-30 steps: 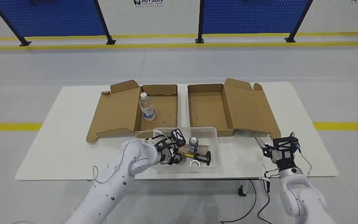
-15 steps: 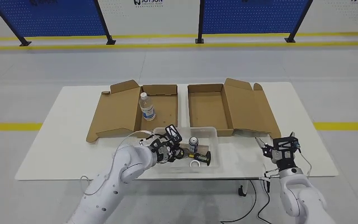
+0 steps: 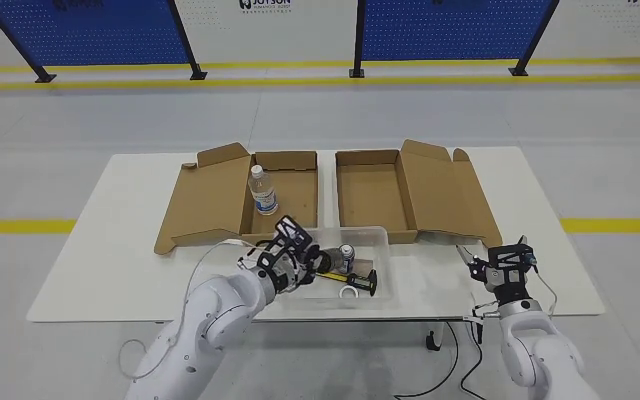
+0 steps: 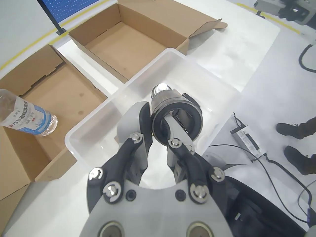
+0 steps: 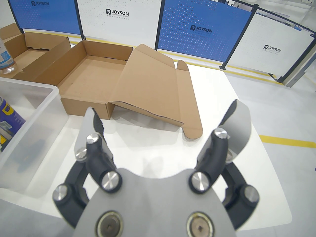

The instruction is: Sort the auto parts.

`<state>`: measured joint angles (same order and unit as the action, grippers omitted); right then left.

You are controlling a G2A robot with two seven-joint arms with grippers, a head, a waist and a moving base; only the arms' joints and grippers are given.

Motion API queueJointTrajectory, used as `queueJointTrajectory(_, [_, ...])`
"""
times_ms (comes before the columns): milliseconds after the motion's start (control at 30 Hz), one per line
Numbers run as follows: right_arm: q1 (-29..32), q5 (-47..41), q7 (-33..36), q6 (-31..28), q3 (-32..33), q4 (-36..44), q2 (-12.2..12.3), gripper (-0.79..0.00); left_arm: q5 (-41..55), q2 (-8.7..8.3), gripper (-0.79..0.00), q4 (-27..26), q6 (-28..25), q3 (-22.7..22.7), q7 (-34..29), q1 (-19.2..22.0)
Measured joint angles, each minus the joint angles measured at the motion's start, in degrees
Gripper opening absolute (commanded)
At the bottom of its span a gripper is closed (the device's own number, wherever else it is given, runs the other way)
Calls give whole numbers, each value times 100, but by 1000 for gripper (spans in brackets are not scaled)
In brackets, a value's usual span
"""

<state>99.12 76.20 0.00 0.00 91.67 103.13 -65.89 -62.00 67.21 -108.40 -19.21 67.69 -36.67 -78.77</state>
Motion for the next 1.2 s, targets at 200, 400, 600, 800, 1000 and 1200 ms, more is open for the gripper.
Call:
queueJointTrajectory(200, [0,0,0,0,0,0,0,0,522,-70,-785,-334,-375,257,-283,-252])
queueJointTrajectory(400, [0,0,0,0,0,0,0,0,867,-146,-785,-415,-712,527,-453,-443])
queueJointTrajectory(600, [0,0,0,0,0,0,0,0,980,-182,-785,-401,-775,611,-453,-450])
queueJointTrajectory(800, [0,0,0,0,0,0,0,0,929,-182,-785,-282,-589,608,-191,-282])
queueJointTrajectory(1000, [0,0,0,0,0,0,0,0,622,-164,-785,-40,-242,593,195,-34])
queueJointTrajectory(1200, [0,0,0,0,0,0,0,0,607,-136,-785,364,71,637,606,295])
